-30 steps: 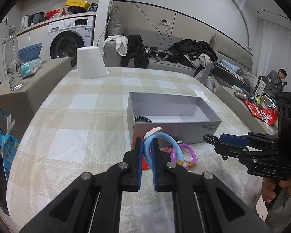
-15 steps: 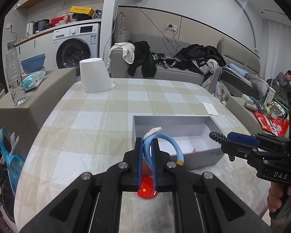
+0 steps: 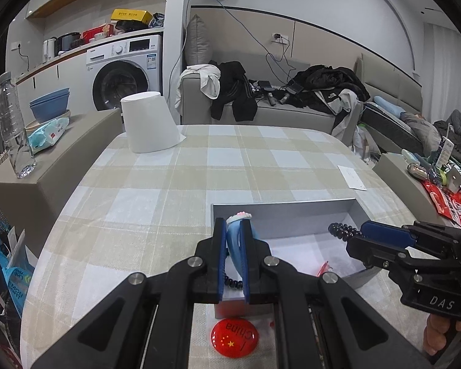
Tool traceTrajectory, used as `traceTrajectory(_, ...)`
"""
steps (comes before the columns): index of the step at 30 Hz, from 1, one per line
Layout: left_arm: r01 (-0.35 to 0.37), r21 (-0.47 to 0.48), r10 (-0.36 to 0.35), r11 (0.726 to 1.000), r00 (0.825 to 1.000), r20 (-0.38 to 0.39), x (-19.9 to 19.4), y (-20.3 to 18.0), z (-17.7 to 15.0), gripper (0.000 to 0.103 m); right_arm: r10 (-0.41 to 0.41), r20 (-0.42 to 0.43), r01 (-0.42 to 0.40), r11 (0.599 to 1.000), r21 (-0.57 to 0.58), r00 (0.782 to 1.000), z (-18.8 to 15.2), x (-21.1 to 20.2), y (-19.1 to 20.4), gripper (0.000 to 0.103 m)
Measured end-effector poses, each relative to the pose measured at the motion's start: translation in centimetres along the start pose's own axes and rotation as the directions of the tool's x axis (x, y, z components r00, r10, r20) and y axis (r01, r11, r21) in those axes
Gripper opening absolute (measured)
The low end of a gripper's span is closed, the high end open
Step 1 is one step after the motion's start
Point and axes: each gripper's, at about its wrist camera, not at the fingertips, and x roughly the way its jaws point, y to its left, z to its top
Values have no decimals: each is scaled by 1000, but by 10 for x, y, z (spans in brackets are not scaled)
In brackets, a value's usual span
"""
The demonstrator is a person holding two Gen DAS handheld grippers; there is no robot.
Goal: Organize jewelry
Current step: 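Carry the blue bangle and black coil into the box and release both, then grasp the purple bangle with the right gripper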
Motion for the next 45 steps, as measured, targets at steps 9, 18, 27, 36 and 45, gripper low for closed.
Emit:
traceTrajectory(9, -1, 10, 1, 1000, 1000, -16, 12, -6, 1, 4, -6, -14, 7, 1000, 19, 1000, -3, 6, -8, 34)
traceTrajectory(18, 57, -6, -58, 998, 998, -37, 16, -4, 2, 11, -7, 2, 7, 1000, 15, 1000, -6, 1, -7, 35)
traceTrajectory(27, 103, -30, -105, 994, 993, -62, -9, 2, -5, 80, -36, 54, 35, 999, 19, 998, -20, -30, -5, 89)
traceTrajectory(36, -1, -62, -6, 998, 993, -116, -19, 22, -47, 102, -26, -6, 26, 1000, -7, 1000, -47, -28, 12, 103)
traceTrajectory(45, -22, -15, 20, 1000, 984, -175, -7, 16, -56, 102, 48, -105, -51, 998, -31, 993, -55, 2, 26, 53)
